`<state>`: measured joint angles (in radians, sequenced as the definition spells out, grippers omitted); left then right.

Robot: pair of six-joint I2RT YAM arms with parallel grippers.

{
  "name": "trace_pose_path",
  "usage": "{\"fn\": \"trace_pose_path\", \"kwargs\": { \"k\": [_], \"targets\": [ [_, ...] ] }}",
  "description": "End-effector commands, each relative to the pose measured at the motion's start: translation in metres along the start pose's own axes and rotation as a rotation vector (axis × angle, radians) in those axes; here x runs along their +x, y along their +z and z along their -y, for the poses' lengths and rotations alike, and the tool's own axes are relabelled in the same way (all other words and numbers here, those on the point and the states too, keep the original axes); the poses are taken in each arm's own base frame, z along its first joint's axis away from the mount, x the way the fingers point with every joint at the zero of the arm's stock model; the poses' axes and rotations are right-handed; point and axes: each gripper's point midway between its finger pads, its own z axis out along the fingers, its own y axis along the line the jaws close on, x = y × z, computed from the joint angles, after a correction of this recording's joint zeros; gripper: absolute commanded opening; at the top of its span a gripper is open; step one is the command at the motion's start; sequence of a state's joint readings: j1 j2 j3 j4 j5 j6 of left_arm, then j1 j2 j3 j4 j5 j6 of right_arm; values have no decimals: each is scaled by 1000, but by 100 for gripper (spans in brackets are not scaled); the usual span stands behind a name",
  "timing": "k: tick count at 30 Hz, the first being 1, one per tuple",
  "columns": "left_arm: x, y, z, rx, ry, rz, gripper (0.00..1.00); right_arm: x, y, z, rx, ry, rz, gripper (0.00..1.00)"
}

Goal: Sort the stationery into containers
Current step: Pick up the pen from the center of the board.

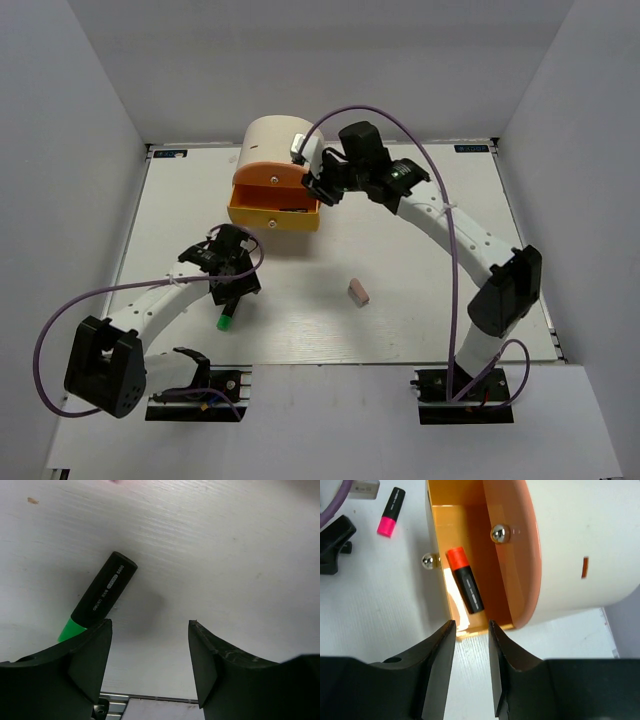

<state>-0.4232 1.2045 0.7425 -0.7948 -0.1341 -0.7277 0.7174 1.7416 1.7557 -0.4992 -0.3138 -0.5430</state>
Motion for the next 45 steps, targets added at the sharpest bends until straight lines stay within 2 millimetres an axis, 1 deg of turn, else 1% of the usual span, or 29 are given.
{"fn": "trace_pose_path", "kwargs": {
  "k": [1, 2, 3, 4, 5, 6, 9, 12, 14, 16, 18, 21, 22, 23, 25, 29, 32, 33, 34, 35, 36, 38, 39, 40, 41, 42, 43, 44, 45],
  "targets": [
    [-8, 4, -7, -44, -29, 46, 72, -6, -22, 2, 26, 16, 46, 38],
    [-10, 4, -9, -53, -29, 54, 72, -2, -25, 4, 29, 24, 42, 38],
    [-10, 6, -11, -63, -36, 49, 72, 8, -26, -1, 19, 34, 28, 38],
    [-12, 6, -14, -76, -36, 61, 72, 10, -26, -2, 17, 37, 28, 38],
    [-10, 9, -15, -89, -33, 48, 72, 12, -33, -1, 27, 41, 29, 38],
    [-9, 9, -18, -103, -31, 48, 72, 17, -34, -2, 25, 50, 22, 38],
    [-6, 17, -23, -147, -41, 29, 72, 24, -40, -3, 27, 63, 18, 38],
    [-8, 19, -27, -172, -47, 37, 74, 31, -45, -3, 26, 77, 15, 38],
    [-2, 24, -31, -193, -41, 14, 74, 33, -48, -2, 25, 86, 17, 38],
    [-1, 26, -33, -208, -37, 11, 74, 38, -48, -3, 20, 95, 11, 38],
    [0, 29, -36, -221, -35, 11, 74, 40, -54, -2, 28, 103, 16, 38],
    [1, 33, -36, -228, -32, 3, 74, 42, -56, -4, 20, 114, 20, 38],
    [6, 37, -40, -245, -27, -15, 74, 45, -56, -5, 18, 122, 17, 38],
    [5, 39, -39, -243, -28, -13, 74, 44, -58, -4, 16, 123, 22, 38],
    [13, 43, -42, -255, -31, -43, 74, 45, -58, -6, 14, 130, 23, 38],
    [19, 50, -35, -214, -39, -66, 67, 44, -63, -6, 12, 136, 33, 40],
    [24, 52, -34, -193, -42, -74, 57, 45, -64, -8, 5, 139, 35, 41],
    [24, 50, -31, -183, -35, -68, 49, 46, -64, -9, 1, 138, 36, 41],
    [20, 49, -28, -168, -39, -52, 44, 46, -65, -10, 0, 139, 36, 42],
    [21, 46, -23, -138, -44, -60, 39, 47, -65, -9, -1, 142, 35, 42],
    [17, 40, -18, -102, -51, -40, 28, 48, -66, -11, -5, 141, 37, 42],
    [15, 31, -7, -41, -51, -27, 17, 48, -67, -11, -7, 141, 41, 44],
    [9, 24, 0, -4, -48, -8, 13, 49, -68, -13, -7, 142, 41, 44],
    [4, 15, 6, 41, -54, 20, 5, 50, -68, -14, -12, 143, 44, 44],
    [-1, 6, 18, 107, -27, 31, 3, 49, -69, -14, -12, 143, 46, 44],
    [-10, -3, 31, 176, -15, 64, 0, 51, -68, -16, -20, 144, 45, 44],
    [-16, -17, 43, 249, -17, 89, 0, 49, -69, -15, -17, 139, 52, 44],
    [-22, -26, 51, 300, 0, 114, 0, 51, -69, -15, -18, 145, 49, 44],
    [-34, -38, 63, 360, 7, 164, 0, 52, -69, -16, -17, 143, 51, 41]
  ]
}}
